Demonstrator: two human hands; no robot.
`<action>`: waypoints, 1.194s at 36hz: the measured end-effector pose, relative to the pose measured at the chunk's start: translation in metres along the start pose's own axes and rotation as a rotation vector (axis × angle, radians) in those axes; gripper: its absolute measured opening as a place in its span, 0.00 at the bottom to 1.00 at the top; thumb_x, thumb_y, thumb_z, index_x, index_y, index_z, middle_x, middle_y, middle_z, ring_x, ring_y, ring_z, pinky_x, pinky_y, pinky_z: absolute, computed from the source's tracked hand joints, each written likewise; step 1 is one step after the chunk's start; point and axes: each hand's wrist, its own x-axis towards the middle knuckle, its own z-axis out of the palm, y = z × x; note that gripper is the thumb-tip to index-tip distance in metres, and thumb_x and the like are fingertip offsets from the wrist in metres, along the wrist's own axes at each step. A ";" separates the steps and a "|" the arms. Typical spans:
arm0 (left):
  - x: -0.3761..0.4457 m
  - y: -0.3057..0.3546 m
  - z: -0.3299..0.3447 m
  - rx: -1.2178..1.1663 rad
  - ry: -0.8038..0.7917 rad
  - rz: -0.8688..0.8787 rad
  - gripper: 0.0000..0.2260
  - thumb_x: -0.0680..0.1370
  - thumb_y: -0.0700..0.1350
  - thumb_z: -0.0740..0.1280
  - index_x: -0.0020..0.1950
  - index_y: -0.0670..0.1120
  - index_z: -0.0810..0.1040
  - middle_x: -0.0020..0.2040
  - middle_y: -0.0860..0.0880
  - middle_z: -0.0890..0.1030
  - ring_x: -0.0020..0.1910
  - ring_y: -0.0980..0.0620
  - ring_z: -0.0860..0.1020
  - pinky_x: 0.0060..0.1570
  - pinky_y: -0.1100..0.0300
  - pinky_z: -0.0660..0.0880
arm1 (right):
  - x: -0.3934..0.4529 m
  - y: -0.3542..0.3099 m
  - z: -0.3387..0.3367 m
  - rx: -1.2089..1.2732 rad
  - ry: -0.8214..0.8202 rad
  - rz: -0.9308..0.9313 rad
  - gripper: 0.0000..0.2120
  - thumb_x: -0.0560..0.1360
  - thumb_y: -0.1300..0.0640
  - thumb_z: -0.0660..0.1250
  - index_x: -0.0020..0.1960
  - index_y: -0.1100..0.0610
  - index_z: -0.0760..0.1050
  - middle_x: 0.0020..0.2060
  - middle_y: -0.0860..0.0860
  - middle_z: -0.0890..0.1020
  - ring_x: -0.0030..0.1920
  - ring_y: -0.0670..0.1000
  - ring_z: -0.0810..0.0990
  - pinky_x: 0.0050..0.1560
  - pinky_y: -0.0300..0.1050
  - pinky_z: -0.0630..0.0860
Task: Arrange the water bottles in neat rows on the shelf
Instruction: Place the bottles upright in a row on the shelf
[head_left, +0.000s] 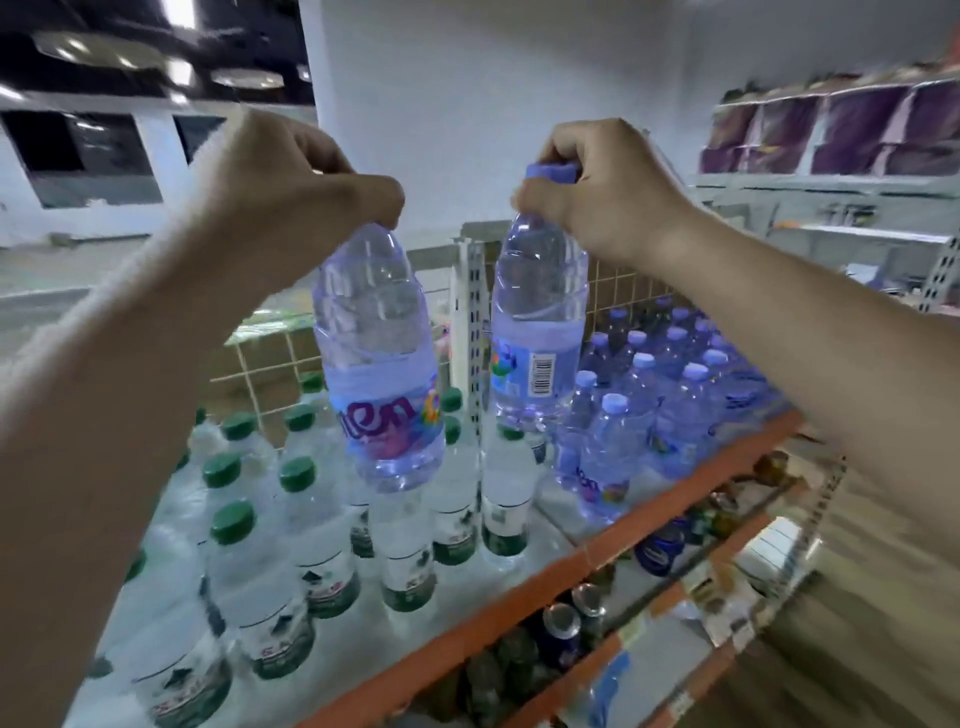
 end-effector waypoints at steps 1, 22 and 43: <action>0.003 0.005 0.012 -0.005 0.017 0.006 0.09 0.72 0.51 0.70 0.36 0.48 0.76 0.18 0.62 0.71 0.17 0.65 0.68 0.25 0.66 0.63 | 0.000 0.014 -0.006 -0.008 0.002 -0.003 0.12 0.66 0.42 0.68 0.33 0.49 0.72 0.29 0.42 0.73 0.32 0.43 0.69 0.38 0.43 0.68; 0.088 0.131 0.218 -0.015 0.070 -0.051 0.11 0.67 0.52 0.70 0.40 0.44 0.81 0.30 0.49 0.79 0.30 0.52 0.72 0.33 0.62 0.68 | 0.026 0.252 -0.086 -0.143 0.086 0.109 0.12 0.66 0.41 0.67 0.38 0.50 0.74 0.38 0.47 0.78 0.44 0.53 0.77 0.47 0.48 0.74; 0.242 0.130 0.402 0.126 0.080 -0.014 0.11 0.70 0.55 0.68 0.42 0.48 0.79 0.39 0.48 0.81 0.44 0.45 0.78 0.42 0.55 0.72 | 0.130 0.437 -0.036 -0.057 0.012 0.157 0.16 0.61 0.36 0.63 0.32 0.49 0.68 0.30 0.43 0.70 0.39 0.52 0.71 0.42 0.48 0.68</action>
